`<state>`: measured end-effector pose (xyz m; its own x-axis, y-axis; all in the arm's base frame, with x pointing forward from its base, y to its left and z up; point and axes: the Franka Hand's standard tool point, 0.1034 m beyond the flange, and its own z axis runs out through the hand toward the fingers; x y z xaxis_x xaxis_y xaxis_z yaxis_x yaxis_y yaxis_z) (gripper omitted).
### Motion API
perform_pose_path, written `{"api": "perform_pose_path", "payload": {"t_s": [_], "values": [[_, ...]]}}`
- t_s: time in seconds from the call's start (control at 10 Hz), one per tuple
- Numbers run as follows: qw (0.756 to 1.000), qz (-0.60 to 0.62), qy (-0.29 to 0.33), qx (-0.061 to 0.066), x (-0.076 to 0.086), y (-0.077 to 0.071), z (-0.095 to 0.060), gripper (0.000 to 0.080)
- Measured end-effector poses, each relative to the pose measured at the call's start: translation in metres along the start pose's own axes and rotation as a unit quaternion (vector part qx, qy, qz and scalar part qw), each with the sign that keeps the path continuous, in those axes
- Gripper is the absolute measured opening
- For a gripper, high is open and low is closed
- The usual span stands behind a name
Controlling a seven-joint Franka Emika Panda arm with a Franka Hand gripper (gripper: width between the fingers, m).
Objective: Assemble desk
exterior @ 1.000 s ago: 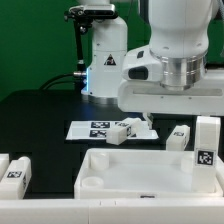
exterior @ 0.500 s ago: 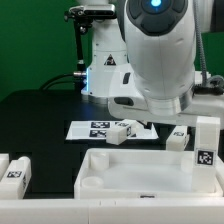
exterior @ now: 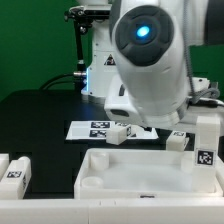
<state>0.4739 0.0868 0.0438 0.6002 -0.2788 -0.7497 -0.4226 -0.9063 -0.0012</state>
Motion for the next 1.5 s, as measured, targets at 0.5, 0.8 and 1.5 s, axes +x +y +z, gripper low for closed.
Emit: {"api": "perform_pose_path", "payload": {"t_s": [0.5,0.8,1.5], "values": [[1.000,0.002,-0.005,-0.001,-0.005,-0.010,0.006,0.0649],[0.998,0.023,-0.057,0.008,-0.010,-0.003,0.014,0.0649],[0.993,0.046,-0.107,0.007,-0.003,0.005,0.025,0.0649]]}}
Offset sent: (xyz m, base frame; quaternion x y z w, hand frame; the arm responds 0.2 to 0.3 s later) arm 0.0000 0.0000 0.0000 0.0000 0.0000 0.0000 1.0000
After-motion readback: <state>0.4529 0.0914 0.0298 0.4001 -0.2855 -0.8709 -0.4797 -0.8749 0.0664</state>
